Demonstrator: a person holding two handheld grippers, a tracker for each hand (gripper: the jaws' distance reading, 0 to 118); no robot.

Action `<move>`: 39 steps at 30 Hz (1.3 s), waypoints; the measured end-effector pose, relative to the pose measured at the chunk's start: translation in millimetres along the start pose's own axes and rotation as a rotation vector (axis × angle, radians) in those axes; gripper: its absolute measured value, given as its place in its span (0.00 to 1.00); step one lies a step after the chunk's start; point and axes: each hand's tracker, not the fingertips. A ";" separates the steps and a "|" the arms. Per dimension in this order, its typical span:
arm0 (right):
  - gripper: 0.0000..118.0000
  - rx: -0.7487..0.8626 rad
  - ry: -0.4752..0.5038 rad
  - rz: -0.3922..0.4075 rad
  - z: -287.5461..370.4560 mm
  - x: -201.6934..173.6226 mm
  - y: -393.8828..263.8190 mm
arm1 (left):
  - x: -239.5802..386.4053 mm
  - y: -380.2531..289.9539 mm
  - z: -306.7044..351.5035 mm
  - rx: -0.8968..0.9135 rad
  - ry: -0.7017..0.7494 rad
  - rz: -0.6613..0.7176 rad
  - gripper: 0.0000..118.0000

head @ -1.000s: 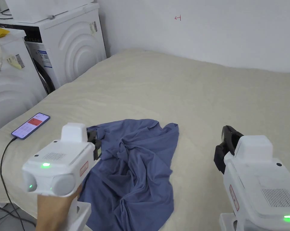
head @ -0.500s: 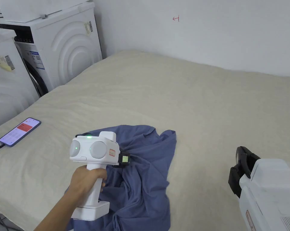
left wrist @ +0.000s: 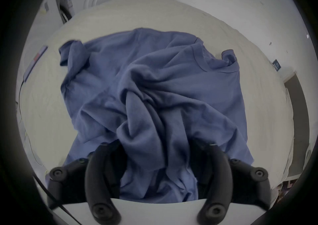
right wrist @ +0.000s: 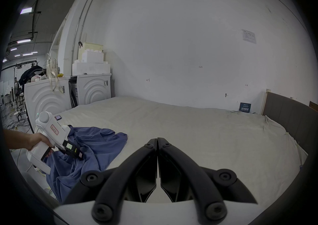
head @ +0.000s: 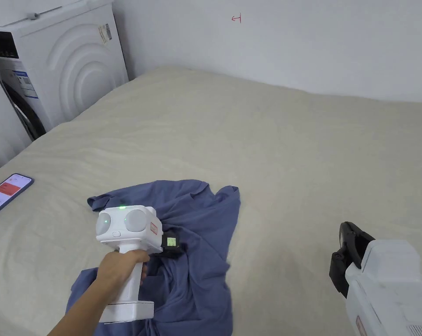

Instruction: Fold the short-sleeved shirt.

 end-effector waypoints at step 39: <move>0.00 0.139 -0.391 -0.066 126.0 165.5 33.4 | 379.6 19.9 225.4 0.470 -0.437 -0.760 0.05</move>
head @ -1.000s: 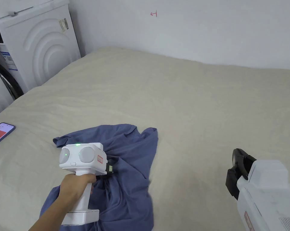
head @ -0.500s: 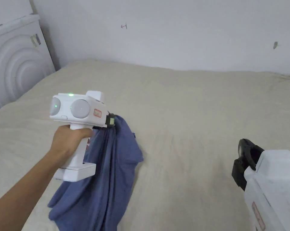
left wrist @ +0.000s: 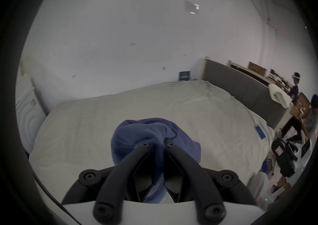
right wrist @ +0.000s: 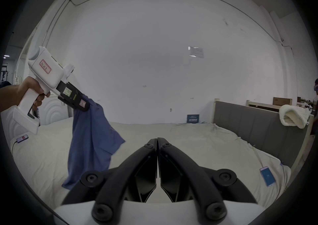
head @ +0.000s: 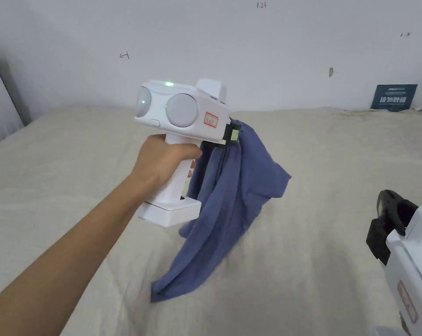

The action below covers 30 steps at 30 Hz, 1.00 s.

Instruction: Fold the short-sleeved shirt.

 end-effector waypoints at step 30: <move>0.00 -0.085 -0.108 -0.008 15.8 46.8 -30.2 | 144.0 -230.8 -174.1 -0.541 -0.220 -0.007 0.05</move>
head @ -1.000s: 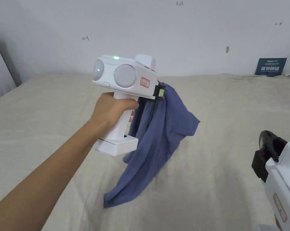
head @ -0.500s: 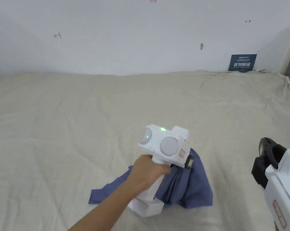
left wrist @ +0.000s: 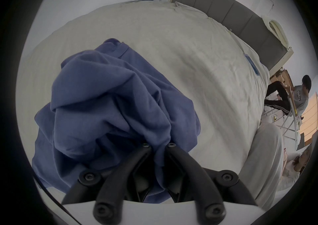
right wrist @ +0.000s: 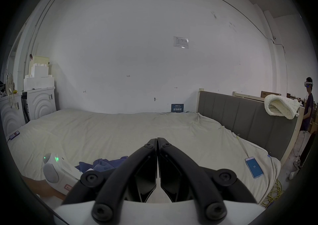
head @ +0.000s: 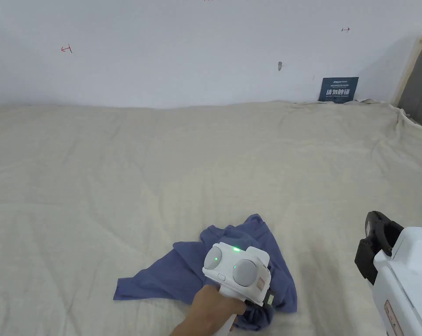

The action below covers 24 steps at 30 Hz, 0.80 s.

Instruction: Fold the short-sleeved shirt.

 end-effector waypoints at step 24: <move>0.00 0.065 0.025 0.008 14.6 -16.0 28.1 | -47.1 -12.5 163.7 0.508 0.104 0.147 0.96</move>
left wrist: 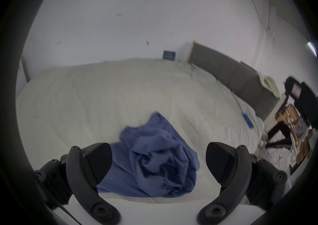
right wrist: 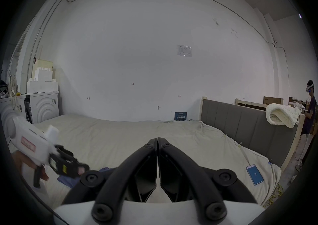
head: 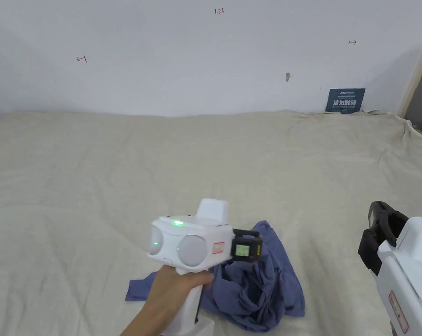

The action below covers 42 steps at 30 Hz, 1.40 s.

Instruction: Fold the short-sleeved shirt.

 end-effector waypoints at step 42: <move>0.00 0.016 0.035 -0.015 -4.7 -20.5 -5.0 | -95.5 -52.3 126.4 0.407 0.466 -0.051 0.00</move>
